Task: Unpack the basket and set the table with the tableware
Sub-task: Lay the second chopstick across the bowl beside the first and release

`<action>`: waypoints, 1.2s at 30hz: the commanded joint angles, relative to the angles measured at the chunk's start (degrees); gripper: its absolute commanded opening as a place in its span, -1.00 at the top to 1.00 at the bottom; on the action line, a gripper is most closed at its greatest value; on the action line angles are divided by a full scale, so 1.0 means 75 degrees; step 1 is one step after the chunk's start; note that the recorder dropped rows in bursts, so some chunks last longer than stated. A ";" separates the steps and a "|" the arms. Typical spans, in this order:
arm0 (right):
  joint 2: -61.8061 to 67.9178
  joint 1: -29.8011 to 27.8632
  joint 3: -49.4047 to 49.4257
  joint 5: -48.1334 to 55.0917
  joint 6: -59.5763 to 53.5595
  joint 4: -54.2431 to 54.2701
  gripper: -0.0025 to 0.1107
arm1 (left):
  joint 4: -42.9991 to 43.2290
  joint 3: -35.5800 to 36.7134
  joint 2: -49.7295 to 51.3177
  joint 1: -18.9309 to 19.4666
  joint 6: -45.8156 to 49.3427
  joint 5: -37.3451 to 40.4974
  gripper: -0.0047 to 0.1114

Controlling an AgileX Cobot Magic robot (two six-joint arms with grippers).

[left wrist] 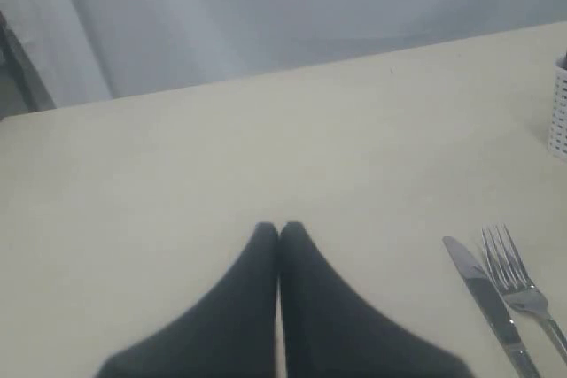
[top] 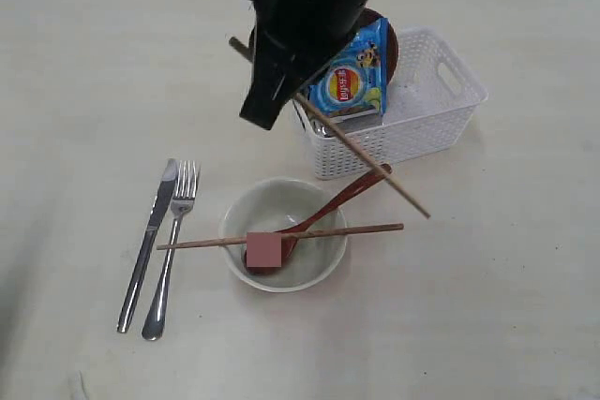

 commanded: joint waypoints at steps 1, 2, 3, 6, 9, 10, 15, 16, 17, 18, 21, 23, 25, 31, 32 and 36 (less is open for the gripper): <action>0.0580 0.0130 -0.0075 0.0350 -0.0251 0.0534 0.96 | 0.0027 0.0023 -0.0049 -0.0016 -0.0043 0.0013 0.92; 0.0727 0.0240 -0.0075 0.0364 -0.0271 0.0454 0.96 | 0.0027 0.0023 -0.0049 -0.0016 -0.0043 0.0013 0.92; 0.0859 0.0360 -0.0075 0.0364 -0.0271 0.0364 0.96 | 0.0027 0.0023 -0.0049 -0.0016 -0.0043 0.0013 0.92; 0.1210 0.0805 -0.0214 0.0364 -0.0359 -0.0093 0.96 | 0.0027 0.0023 -0.0049 -0.0016 -0.0043 0.0013 0.92; 0.1528 0.1170 -0.0511 0.0398 -0.0330 -0.0739 0.96 | 0.0027 0.0023 -0.0049 -0.0016 -0.0043 0.0013 0.92; 0.1640 0.1265 -0.0631 0.0469 -0.0330 -0.0812 0.96 | 0.0027 0.0023 -0.0049 -0.0016 -0.0043 0.0013 0.92; 0.2230 0.1565 -0.1067 0.0635 -0.0515 -0.1013 0.96 | 0.0027 0.0023 -0.0049 -0.0016 -0.0043 0.0013 0.92; 0.2338 0.1618 -0.1082 0.0635 -0.0556 -0.1063 0.96 | 0.0027 0.0023 -0.0049 -0.0016 -0.0043 0.0013 0.92; 0.2419 0.1661 -0.1095 0.0635 -0.0570 -0.1112 0.96 | 0.0027 0.0023 -0.0049 -0.0016 -0.0043 0.0013 0.92; 0.2510 0.1690 -0.1095 0.0635 -0.0628 -0.1150 0.96 | 0.0027 0.0023 -0.0049 -0.0016 -0.0043 0.0013 0.92; 0.2703 0.1758 -0.1131 0.0635 -0.0667 -0.1436 0.96 | 0.0027 0.0023 -0.0049 -0.0016 -0.0043 0.0013 0.92; 0.2738 0.1807 -0.1139 0.0635 -0.0704 -0.1487 0.96 | 0.0027 0.0023 -0.0049 -0.0016 -0.0043 0.0013 0.92; 0.2752 0.1827 -0.1139 0.0635 -0.0805 -0.1487 0.96 | 0.0027 0.0023 -0.0049 -0.0016 -0.0043 0.0013 0.92; 0.2680 0.1844 -0.1139 0.0635 -0.0820 -0.1577 0.96 | 0.0027 0.0023 -0.0049 -0.0016 -0.0043 0.0013 0.92; 0.2646 0.1844 -0.1139 0.0635 -0.0820 -0.1577 0.96 | 0.0027 0.0023 -0.0049 -0.0016 -0.0043 0.0013 0.92; 0.2445 0.2035 -0.1139 0.0635 -0.0820 -0.1666 0.96 | 0.0027 0.0023 -0.0049 -0.0016 -0.0043 0.0013 0.92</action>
